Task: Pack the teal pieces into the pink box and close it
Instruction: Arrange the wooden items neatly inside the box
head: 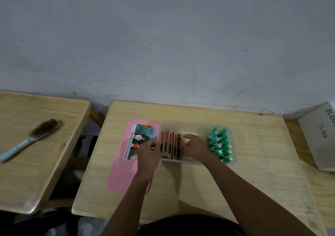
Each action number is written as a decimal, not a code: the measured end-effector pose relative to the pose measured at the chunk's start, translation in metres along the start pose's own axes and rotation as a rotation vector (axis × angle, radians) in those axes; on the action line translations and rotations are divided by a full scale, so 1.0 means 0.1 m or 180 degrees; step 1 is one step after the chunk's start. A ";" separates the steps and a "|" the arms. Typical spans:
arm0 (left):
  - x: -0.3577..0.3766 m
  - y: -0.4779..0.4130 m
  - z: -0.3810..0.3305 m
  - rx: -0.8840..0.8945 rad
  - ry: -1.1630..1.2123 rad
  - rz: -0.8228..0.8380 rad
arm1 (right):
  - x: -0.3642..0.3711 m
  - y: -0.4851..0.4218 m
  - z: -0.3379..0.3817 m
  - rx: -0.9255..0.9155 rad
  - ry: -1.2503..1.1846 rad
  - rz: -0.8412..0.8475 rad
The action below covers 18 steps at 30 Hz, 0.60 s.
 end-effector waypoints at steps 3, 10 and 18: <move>0.00 0.01 -0.01 0.0002 0.0036 0.0017 | -0.12 -0.02 0.06 -0.0140 0.0390 -0.0232; 0.01 0.01 0.01 -0.0028 0.0054 0.0036 | 0.03 -0.20 0.34 -0.0477 0.1153 0.0132; 0.01 0.00 0.03 -0.0027 0.0051 0.0026 | 0.04 -0.19 0.40 -0.0640 0.1343 -0.0062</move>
Point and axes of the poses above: each hand's wrist, its own y-axis away from the middle knuckle, its own x-axis out of the palm, z = x × y, the point moved 8 cm from there along -y, towards the middle knuckle, and after that the axes turned 12 degrees about z, right-handed, at the moved point
